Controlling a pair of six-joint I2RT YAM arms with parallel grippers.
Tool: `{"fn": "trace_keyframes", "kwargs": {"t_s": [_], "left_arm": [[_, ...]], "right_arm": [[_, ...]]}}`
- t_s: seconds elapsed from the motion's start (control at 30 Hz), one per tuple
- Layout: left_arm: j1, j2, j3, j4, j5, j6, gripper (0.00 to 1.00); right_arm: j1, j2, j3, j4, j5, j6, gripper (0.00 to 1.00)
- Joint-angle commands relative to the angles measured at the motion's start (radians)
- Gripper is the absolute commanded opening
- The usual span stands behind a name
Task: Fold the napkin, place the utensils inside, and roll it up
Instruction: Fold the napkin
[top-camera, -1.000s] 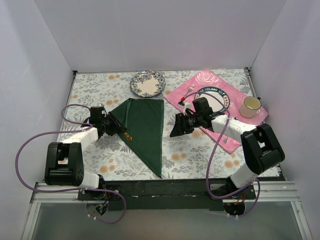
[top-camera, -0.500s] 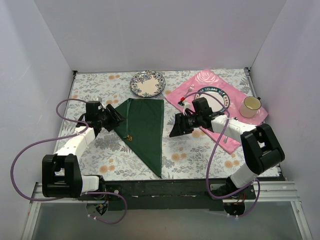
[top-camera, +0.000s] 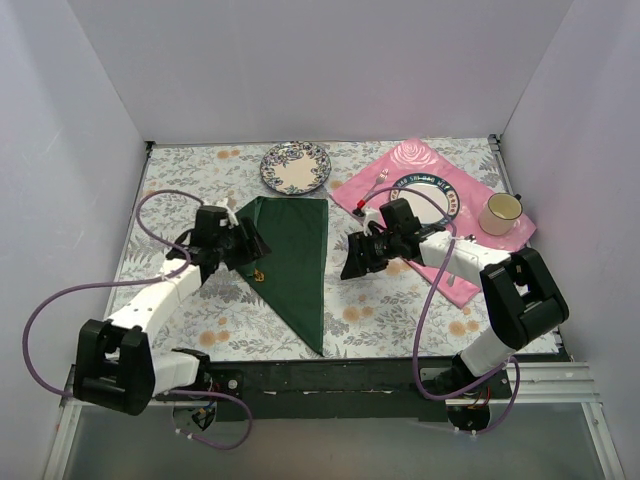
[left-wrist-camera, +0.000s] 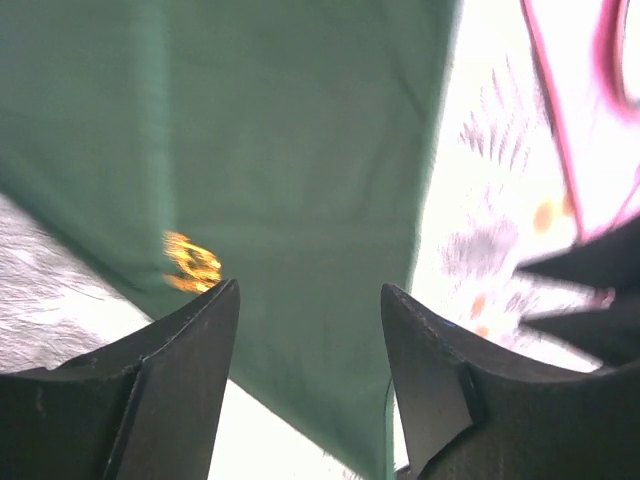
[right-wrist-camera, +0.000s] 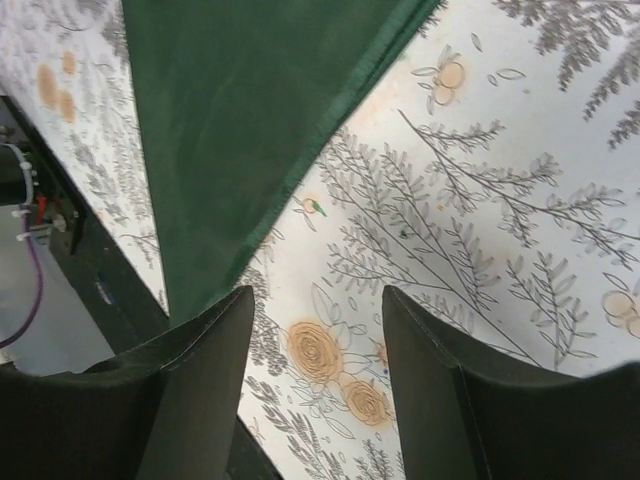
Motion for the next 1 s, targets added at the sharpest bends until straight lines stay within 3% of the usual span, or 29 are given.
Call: {"fn": "trace_keyframes", "kwargs": {"t_s": [0.0,0.07,0.2,0.27,0.33,0.43,0.7,0.97], "left_arm": [[-0.289,-0.038,0.074,-0.182,-0.221,0.034,0.56],[-0.428,-0.034,0.080,-0.254,-0.321,0.016,0.50],[-0.647,-0.076,0.060,-0.281,-0.361,0.000,0.44],[-0.809,-0.060,0.071,-0.284,-0.388,0.002,0.40],[-0.961,-0.023,0.095,-0.323,-0.450,0.004,0.39],[-1.095,0.052,0.109,-0.322,-0.474,0.020,0.42],[-1.158,0.092,0.100,-0.298,-0.462,0.043,0.54],[-1.161,0.160,0.117,-0.235,-0.456,0.092,0.47]], "right_arm": [[-0.003,-0.027,0.035,-0.090,0.101,-0.077,0.62],[-0.016,-0.059,0.027,-0.105,0.135,-0.082,0.63],[-0.050,-0.133,0.010,-0.140,0.204,-0.069,0.63],[-0.056,-0.173,0.004,-0.160,0.223,-0.063,0.63],[-0.066,-0.197,-0.004,-0.168,0.233,-0.060,0.63],[-0.079,-0.254,-0.031,-0.171,0.246,-0.051,0.63],[-0.090,-0.366,-0.112,-0.156,0.224,-0.004,0.63],[-0.089,-0.391,-0.119,-0.157,0.206,0.004,0.63]]}}
